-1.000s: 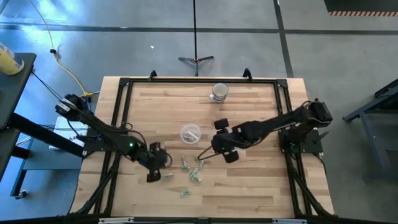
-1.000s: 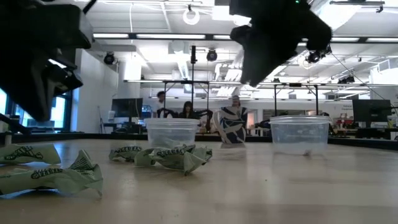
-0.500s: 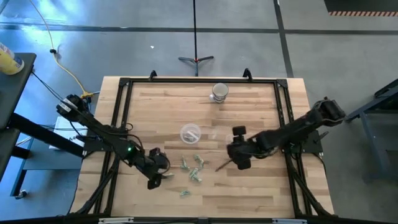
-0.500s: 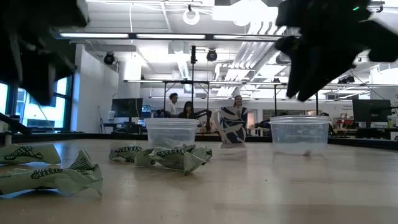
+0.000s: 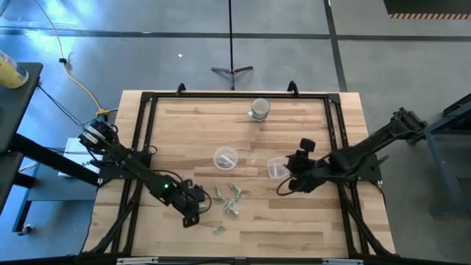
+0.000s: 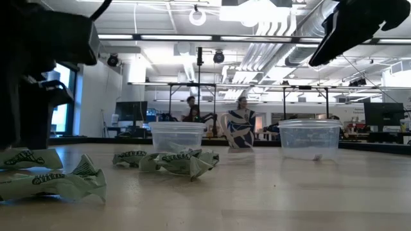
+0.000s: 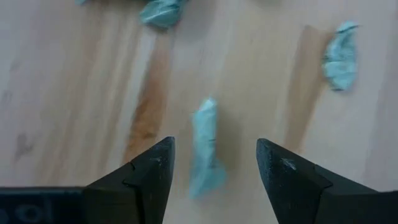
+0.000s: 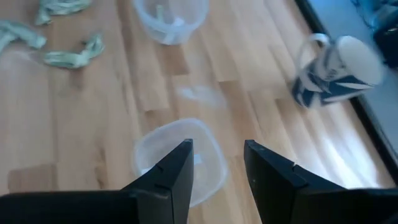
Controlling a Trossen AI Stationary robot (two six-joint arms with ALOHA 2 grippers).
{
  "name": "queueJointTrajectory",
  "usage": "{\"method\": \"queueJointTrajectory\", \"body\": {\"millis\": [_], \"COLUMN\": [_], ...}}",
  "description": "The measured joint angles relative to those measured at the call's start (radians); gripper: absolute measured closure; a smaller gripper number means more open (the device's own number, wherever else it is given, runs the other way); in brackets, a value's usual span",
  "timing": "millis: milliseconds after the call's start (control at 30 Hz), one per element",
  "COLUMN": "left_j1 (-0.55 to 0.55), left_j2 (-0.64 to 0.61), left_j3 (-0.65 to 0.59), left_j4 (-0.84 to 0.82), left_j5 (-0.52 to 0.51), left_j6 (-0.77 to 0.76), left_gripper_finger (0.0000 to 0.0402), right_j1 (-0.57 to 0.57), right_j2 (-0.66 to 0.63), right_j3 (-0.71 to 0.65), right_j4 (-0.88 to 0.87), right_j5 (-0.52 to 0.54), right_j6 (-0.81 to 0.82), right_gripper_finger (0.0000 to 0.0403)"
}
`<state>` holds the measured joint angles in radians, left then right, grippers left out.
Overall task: Pick and place Stevia / Truvia into bins
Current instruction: Put the green stevia packet into the left transparent container
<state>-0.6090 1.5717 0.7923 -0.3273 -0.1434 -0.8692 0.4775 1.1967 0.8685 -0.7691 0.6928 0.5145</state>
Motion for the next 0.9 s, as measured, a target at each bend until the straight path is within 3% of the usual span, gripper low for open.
{"method": "queueJointTrajectory", "body": {"millis": [167, 500, 733, 833, 900], "left_j1": [0.0, 0.0, 0.039, 0.088, 0.137], "left_j2": [0.022, 0.102, 0.095, 0.058, 0.015], "left_j3": [-0.001, 0.003, 0.003, 0.001, -0.002], "left_j4": [0.011, 0.025, -0.005, -0.01, -0.048], "left_j5": [-0.027, -0.051, -0.031, 0.001, -0.042], "left_j6": [0.009, 0.027, 0.034, 0.038, 0.084], "left_gripper_finger": [0.0164, 0.0256, 0.037, 0.0378, 0.0368], "right_j1": [-0.001, -0.001, -0.001, -0.001, -0.001], "right_j2": [-0.023, -0.026, -0.031, -0.049, -0.059], "right_j3": [-0.001, -0.001, -0.001, -0.001, -0.001], "right_j4": [-0.053, -0.16, -0.184, -0.181, -0.181], "right_j5": [0.041, 0.042, 0.073, 0.076, 0.088], "right_j6": [0.032, 0.115, 0.261, 0.336, 0.364], "right_gripper_finger": [0.0269, 0.0269, 0.0269, 0.0269, 0.0269]}}
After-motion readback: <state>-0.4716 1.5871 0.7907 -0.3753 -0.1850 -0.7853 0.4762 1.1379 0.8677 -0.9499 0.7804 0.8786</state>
